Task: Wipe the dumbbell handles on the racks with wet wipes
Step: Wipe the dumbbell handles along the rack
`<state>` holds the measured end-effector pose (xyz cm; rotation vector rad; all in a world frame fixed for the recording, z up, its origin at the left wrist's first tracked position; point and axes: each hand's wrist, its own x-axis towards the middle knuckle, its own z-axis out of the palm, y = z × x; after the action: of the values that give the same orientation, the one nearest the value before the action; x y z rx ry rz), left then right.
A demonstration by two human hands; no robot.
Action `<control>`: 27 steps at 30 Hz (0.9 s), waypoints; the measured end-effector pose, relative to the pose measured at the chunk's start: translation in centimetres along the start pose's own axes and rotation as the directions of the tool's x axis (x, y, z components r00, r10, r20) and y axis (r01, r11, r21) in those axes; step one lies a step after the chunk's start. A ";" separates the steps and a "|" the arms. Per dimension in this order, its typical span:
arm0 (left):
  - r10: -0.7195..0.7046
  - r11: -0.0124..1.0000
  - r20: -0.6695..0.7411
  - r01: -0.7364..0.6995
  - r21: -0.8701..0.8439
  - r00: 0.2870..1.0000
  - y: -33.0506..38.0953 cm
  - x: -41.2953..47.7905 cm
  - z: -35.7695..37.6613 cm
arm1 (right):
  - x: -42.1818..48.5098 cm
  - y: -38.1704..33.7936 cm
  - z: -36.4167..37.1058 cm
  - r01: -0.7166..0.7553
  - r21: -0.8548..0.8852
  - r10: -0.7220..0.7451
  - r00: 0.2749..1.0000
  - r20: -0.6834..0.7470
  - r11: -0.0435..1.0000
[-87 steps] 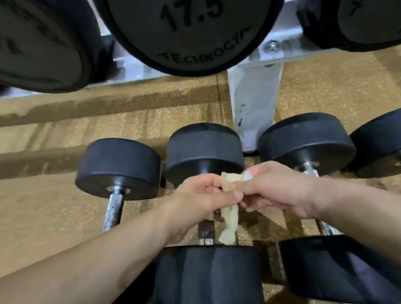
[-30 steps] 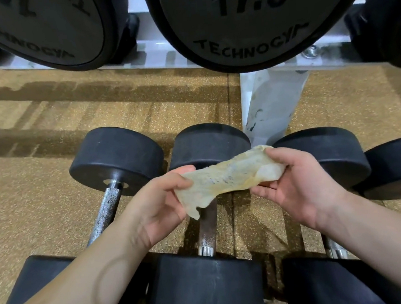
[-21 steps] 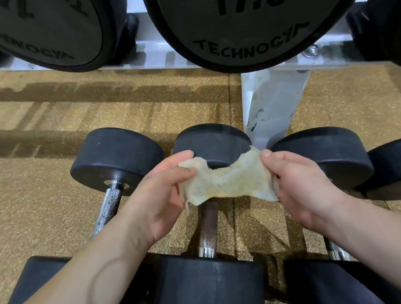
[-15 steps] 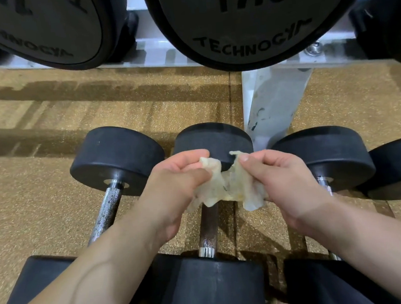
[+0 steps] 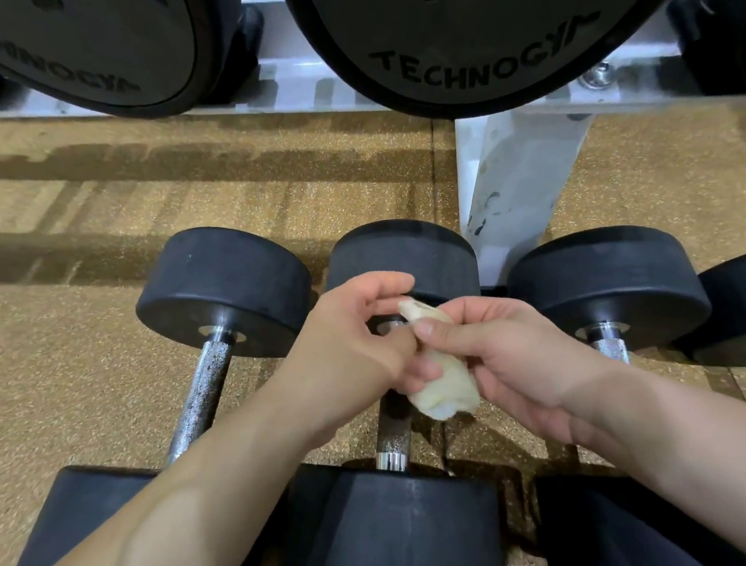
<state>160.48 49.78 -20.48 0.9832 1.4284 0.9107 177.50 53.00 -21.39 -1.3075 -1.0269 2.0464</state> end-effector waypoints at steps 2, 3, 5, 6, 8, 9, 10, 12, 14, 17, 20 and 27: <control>0.009 0.993 0.047 -0.015 0.116 0.999 -0.4 0.0 -1.3 | 0.3 0.2 -0.3 -0.042 0.005 0.042 0.998 0.053 0.999; -0.013 0.991 0.088 0.001 0.136 0.996 -0.6 0.0 -2.1 | 0.4 0.3 -0.3 -0.062 -0.018 0.064 0.994 0.089 0.998; -0.076 0.993 0.175 0.059 0.100 0.982 -1.5 -0.1 -3.3 | 0.7 0.6 0.0 -0.101 -0.031 0.105 0.982 0.160 0.994; -0.103 0.993 0.199 0.089 0.078 0.975 -2.2 -0.1 -3.8 | 0.9 0.9 0.2 -0.126 -0.020 0.128 0.976 0.174 0.992; -0.157 0.987 0.195 0.162 -0.011 0.968 -3.7 0.0 -4.6 | 1.6 1.5 0.9 -0.185 -0.015 0.185 0.970 0.160 0.983; -0.183 0.978 0.180 0.198 -0.069 0.967 -4.5 0.2 -4.8 | 1.8 1.8 1.1 -0.210 -0.032 0.213 0.967 0.141 0.977; -0.207 0.968 0.167 0.227 -0.110 0.964 -5.0 0.4 -5.0 | 2.0 1.9 1.3 -0.228 -0.064 0.234 0.964 0.125 0.972; -0.241 0.960 0.158 0.259 -0.102 0.958 -5.7 0.7 -5.0 | 2.1 2.1 1.4 -0.247 -0.151 0.263 0.960 0.097 0.957; -0.237 0.969 0.138 0.244 -0.037 0.962 -6.0 1.1 -4.7 | 2.0 2.3 1.3 -0.264 -0.202 0.277 0.960 0.037 0.943; -0.211 0.977 0.066 0.212 -0.007 0.975 -6.3 2.0 -3.9 | 2.2 2.9 1.1 -0.307 -0.210 0.306 0.951 -0.039 0.928; -0.218 0.975 -0.109 0.221 0.016 0.970 -7.2 2.8 -2.7 | 2.3 3.7 1.1 -0.331 -0.273 0.311 0.943 -0.115 0.903; -0.340 0.845 -0.177 0.382 0.373 0.924 -6.6 3.3 0.2 | 3.1 4.4 0.7 -0.256 -0.447 0.234 0.967 -0.107 0.857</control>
<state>160.09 50.49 -27.84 0.9221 1.8623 0.3959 175.50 52.42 -26.45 -1.7989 -1.4487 2.0062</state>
